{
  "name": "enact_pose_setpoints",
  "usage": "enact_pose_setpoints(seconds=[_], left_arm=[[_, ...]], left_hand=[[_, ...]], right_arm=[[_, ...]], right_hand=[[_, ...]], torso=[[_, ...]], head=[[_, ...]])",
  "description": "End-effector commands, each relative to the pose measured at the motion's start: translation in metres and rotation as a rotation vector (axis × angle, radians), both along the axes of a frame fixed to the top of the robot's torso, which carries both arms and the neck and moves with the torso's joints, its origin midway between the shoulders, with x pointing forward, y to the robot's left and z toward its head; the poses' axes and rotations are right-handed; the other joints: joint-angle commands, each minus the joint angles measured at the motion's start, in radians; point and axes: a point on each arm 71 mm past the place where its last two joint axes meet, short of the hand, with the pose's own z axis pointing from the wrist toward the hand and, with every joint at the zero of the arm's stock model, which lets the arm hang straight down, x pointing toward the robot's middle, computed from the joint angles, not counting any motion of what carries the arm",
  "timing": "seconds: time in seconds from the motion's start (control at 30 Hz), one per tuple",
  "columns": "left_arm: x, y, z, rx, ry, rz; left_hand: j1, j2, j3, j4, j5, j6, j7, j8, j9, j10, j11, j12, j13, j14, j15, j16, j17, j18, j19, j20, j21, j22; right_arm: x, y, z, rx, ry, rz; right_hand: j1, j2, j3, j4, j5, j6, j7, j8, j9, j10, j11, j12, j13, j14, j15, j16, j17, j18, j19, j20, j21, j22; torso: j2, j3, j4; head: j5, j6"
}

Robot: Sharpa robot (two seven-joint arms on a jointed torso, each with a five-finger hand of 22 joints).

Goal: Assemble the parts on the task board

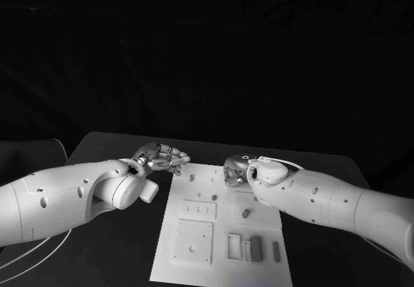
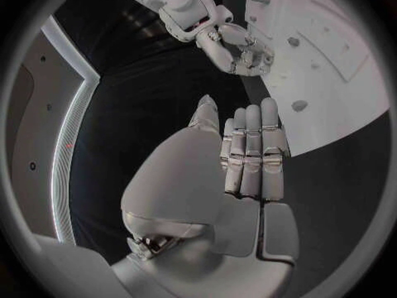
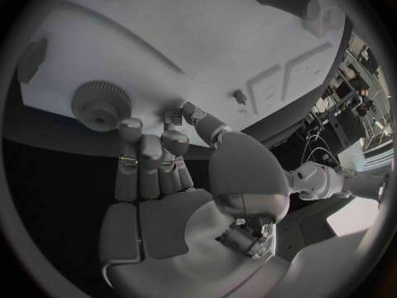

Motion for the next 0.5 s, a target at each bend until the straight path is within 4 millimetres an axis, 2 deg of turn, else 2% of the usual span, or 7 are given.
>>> enact_pose_setpoints(seconds=[0.03,0.23,0.3,0.5], left_arm=[[0.0000,-0.0014,0.0012,-0.003,-0.006,-0.007],[-0.0001,-0.0011,0.0012,-0.003,-0.006,-0.006],[0.0000,-0.0012,0.0012,-0.003,-0.006,-0.006],[0.0000,-0.0011,0.0012,-0.003,-0.005,-0.006]], left_hand=[[0.009,0.001,0.002,0.000,0.000,-0.006,0.000,-0.005,0.001,-0.007,-0.002,0.000,0.001,-0.005,-0.001,0.000,0.001,0.017,0.000,-0.008,-0.005,0.001],[0.009,0.001,0.002,0.000,0.000,-0.006,0.000,-0.005,0.001,-0.007,-0.002,0.000,0.002,-0.005,-0.001,0.000,0.001,0.017,0.000,-0.008,-0.005,0.002],[0.009,0.001,0.002,0.000,0.000,-0.006,0.000,-0.005,0.001,-0.007,-0.002,0.000,0.002,-0.005,-0.001,0.000,0.001,0.017,0.000,-0.008,-0.005,0.002],[0.009,0.001,0.002,0.000,0.000,-0.006,0.000,-0.005,0.001,-0.007,-0.001,0.000,0.002,-0.005,-0.001,0.000,0.001,0.017,0.000,-0.008,-0.005,0.002]], right_arm=[[-0.0011,-0.0013,-0.0034,-0.005,0.006,0.007],[-0.0005,-0.0046,-0.0025,0.006,-0.011,-0.004],[-0.0008,-0.0052,-0.0028,0.007,-0.005,-0.005],[-0.0019,-0.0051,-0.0027,0.014,-0.007,-0.004]], right_hand=[[0.001,0.011,0.003,-0.003,0.001,0.009,0.003,0.001,-0.002,0.001,0.008,0.000,0.000,0.000,0.006,0.003,-0.001,0.030,0.004,-0.005,-0.002,0.015],[-0.007,0.005,-0.002,-0.003,-0.003,0.009,0.003,0.001,-0.002,0.000,0.007,0.000,0.000,0.000,0.005,0.004,-0.001,0.030,0.005,-0.004,-0.001,0.016],[-0.013,0.000,-0.005,0.000,-0.012,0.008,0.003,0.000,-0.003,0.000,0.007,0.001,0.000,0.000,0.005,0.004,-0.001,0.030,0.006,-0.004,-0.001,0.016],[-0.013,-0.002,-0.004,0.000,-0.018,0.007,0.003,-0.001,-0.004,0.000,0.007,0.001,0.000,0.001,0.005,0.004,-0.002,0.030,0.007,-0.004,-0.002,0.015]], torso=[[0.000,0.0004,0.0003],[0.000,0.0003,-0.0008],[0.000,0.0013,-0.0016],[0.000,0.0007,-0.0013]], head=[[0.000,0.003],[0.000,0.000],[0.002,0.001],[0.001,0.003]])
